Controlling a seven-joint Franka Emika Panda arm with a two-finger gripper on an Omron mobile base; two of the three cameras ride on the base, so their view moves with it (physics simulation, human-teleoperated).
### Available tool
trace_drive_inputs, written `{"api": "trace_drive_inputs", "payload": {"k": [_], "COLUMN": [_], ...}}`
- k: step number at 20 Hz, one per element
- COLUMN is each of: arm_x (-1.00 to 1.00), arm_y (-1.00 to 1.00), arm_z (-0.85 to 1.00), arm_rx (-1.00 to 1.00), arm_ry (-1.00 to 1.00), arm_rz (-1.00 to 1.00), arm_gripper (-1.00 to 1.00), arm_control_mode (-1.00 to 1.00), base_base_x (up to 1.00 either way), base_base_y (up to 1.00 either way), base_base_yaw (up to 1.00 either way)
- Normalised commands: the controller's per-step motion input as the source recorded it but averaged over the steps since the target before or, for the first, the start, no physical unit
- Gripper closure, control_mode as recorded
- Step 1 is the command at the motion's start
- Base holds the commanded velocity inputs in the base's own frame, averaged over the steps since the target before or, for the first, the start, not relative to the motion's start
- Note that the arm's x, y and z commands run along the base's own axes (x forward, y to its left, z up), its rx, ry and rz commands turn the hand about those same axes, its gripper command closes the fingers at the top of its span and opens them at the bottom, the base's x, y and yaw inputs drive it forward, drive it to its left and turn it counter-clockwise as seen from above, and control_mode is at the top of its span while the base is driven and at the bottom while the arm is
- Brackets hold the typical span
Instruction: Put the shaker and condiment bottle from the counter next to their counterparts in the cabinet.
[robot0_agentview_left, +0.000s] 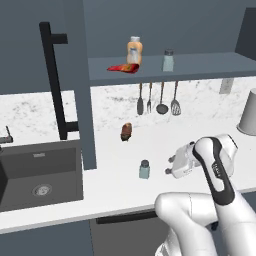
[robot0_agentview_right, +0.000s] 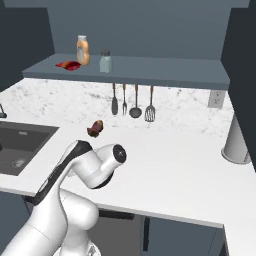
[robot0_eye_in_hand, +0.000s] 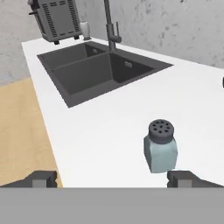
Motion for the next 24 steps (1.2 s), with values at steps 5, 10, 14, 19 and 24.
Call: {"api": "trace_drive_inputs", "payload": {"k": [5,10,14,19,24], "arm_x": [0.21,0.19,0.18,0.21,0.16], "arm_y": [0.38,0.35,0.30,0.08,0.00], "arm_z": [-0.38,-0.47,-0.60,-0.45,-0.31], "arm_rx": [0.00,0.00,0.00,0.00,0.00], "arm_ry": [0.00,-0.03,-0.07,-0.06,-0.01], "arm_rz": [-0.01,0.00,0.00,0.00,0.00], "arm_gripper": [-1.00,-1.00,-1.00,-1.00,-1.00], "arm_control_mode": [-1.00,-1.00,-1.00,-1.00,-1.00], "base_base_x": [0.00,0.00,0.00,0.00,0.00], "base_base_y": [0.00,0.00,0.00,0.00,0.00], "base_base_yaw": [0.00,0.00,0.00,0.00,0.00]}}
